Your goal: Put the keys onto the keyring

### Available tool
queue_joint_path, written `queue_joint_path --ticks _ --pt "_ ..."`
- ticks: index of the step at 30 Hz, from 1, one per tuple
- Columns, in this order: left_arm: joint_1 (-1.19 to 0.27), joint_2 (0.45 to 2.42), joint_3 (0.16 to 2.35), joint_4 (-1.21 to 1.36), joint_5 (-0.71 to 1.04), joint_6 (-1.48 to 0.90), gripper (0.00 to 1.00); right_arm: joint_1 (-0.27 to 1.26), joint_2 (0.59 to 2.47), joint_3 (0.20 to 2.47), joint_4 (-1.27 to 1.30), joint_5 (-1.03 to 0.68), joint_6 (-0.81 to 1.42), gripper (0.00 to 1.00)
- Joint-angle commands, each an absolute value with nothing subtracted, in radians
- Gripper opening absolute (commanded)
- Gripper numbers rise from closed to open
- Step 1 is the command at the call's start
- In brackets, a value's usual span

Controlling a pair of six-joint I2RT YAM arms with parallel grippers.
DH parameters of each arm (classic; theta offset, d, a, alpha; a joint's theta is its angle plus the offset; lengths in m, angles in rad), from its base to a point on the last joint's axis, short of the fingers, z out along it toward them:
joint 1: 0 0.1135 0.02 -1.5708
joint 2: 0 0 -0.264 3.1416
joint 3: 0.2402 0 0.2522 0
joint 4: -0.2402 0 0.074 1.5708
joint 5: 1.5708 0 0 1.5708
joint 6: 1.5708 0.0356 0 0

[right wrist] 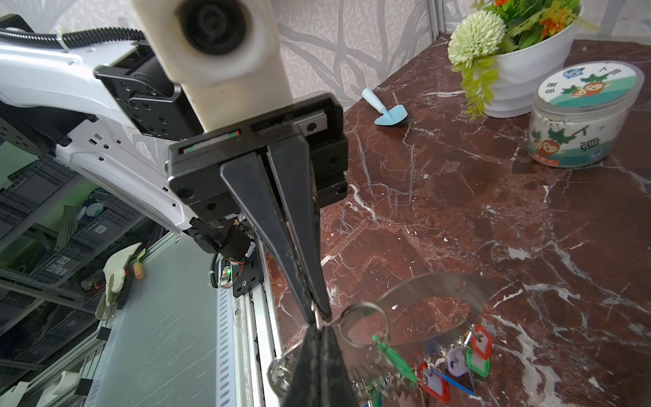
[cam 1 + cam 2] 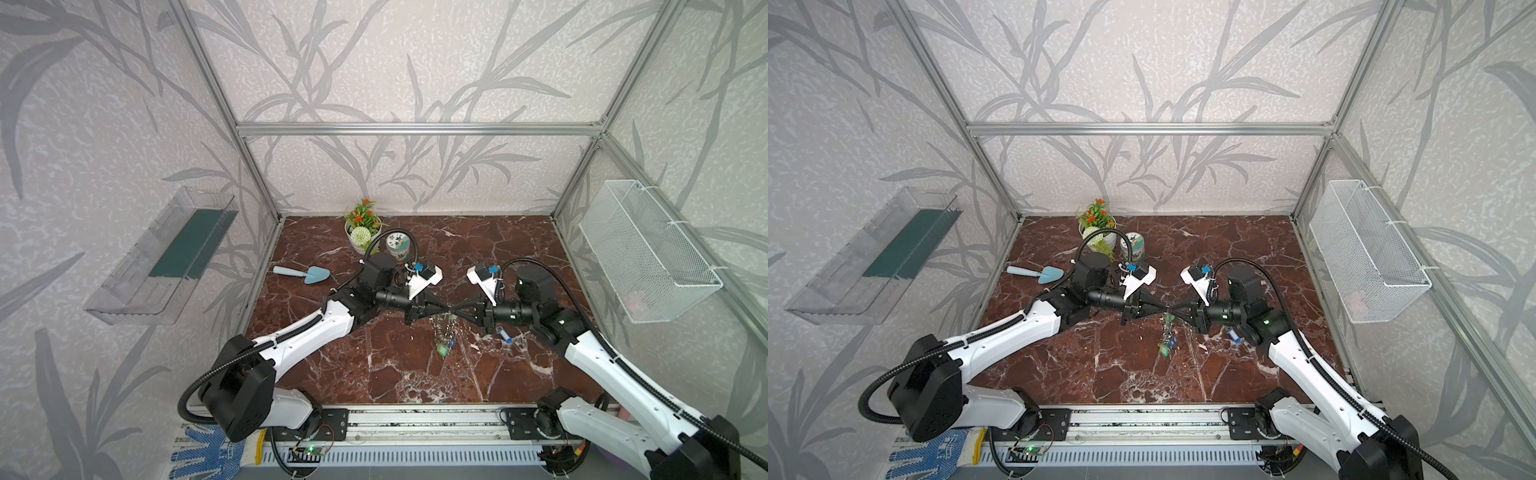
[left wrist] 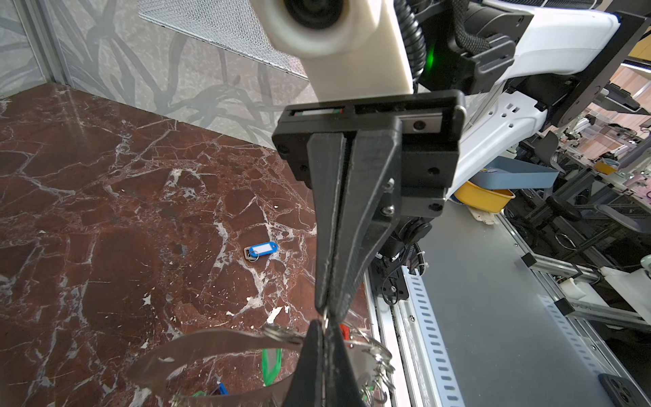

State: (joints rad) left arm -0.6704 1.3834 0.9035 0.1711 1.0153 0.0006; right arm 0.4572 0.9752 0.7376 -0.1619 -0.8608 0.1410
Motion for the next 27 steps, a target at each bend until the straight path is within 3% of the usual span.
queue_joint_path --ticks 1,8,27 --pt "-0.685 1.385 0.885 0.31 0.978 -0.073 0.0 0.461 0.947 0.772 -0.126 -0.845 0.145 0.05" --pt "-0.712 1.381 0.836 0.421 0.91 -0.154 0.0 0.449 0.921 0.762 -0.104 -0.812 0.2 0.31" --pt "-0.768 1.356 0.616 0.981 0.688 -0.435 0.0 0.364 0.801 0.595 0.085 -0.749 0.406 0.35"
